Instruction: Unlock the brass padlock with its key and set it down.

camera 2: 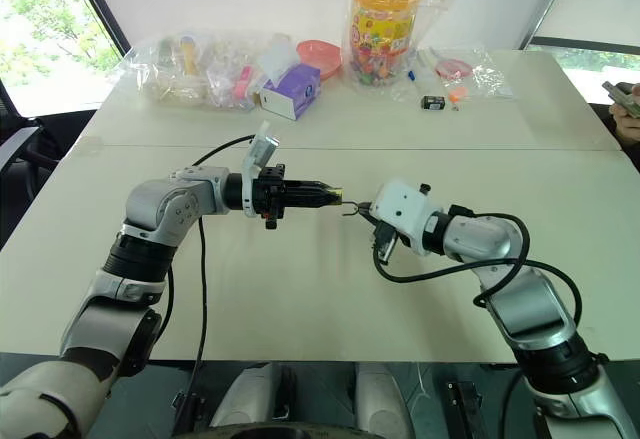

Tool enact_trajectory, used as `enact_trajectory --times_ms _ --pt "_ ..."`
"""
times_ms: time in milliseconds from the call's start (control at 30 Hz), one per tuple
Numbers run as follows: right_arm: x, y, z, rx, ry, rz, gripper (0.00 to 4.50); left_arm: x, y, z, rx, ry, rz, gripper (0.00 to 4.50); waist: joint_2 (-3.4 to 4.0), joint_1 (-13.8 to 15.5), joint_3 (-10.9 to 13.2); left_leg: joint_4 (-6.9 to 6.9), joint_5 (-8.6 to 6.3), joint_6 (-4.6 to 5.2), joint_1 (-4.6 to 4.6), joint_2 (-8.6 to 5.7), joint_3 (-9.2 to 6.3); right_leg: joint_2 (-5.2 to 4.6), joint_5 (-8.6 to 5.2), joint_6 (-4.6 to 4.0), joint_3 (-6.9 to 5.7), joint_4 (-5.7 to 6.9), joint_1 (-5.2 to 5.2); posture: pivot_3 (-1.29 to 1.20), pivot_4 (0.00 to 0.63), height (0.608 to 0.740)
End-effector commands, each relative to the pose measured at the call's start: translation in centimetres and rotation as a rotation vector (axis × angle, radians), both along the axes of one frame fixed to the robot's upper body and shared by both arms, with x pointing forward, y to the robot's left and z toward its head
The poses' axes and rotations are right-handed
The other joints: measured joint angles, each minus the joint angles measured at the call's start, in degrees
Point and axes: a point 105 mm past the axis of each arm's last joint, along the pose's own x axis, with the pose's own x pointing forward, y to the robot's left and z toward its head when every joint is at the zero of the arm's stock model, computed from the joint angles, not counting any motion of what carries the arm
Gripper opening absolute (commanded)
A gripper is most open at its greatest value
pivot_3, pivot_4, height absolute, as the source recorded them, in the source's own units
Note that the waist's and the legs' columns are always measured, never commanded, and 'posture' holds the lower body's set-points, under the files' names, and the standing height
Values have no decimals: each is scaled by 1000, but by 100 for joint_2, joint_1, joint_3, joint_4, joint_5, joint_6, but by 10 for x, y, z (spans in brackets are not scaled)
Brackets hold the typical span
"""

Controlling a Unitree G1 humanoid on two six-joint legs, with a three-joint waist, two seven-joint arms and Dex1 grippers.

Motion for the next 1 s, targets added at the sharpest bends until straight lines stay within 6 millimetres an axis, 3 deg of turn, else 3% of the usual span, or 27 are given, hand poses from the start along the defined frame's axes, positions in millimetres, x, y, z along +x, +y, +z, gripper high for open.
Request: enact_trajectory --times_ms 33,200,533,567,633,833,1000 --pt "-9 -13 11 -59 -83 -32 34 -3 -4 -7 20 -24 -6 0 0 5 0 -1 0 0 0 0 0 0 0 0 0 0 0 0 150 735" --pt "-23 -25 15 -39 -92 -114 34 14 -18 -34 38 32 120 0 -2 26 1 0 0 0 0 0 0 0 0 0 1 -1 2 0 150 735" --pt "-38 -22 19 -7 -110 -197 34 40 -55 -77 61 196 284 0 -5 12 2 1 -1 2 1 -5 -3 3 0 1 0 -3 3 0 150 735" --pt "-39 -21 19 -6 -110 -200 0 41 -56 -79 69 192 284 764 -5 6 2 0 -2 3 1 -6 -3 4 0 1 0 -4 3 0 150 735" --pt "-40 -19 18 -5 -109 -203 0 42 -56 -81 75 185 281 1299 -5 4 3 -1 -2 3 1 -5 -4 5 0 1 0 -3 3 0 150 735" --pt "-43 -16 15 -7 -99 -205 0 41 -40 -88 124 135 258 4331 -5 -4 1 -1 -1 2 5 -5 -5 6 0 1 0 -3 7 0 150 735" --pt "-45 -22 12 -44 -70 -193 0 36 -10 -68 125 14 210 4426 -4 -45 0 -3 -1 2 9 4 -5 13 0 0 2 -1 6 0 150 735"
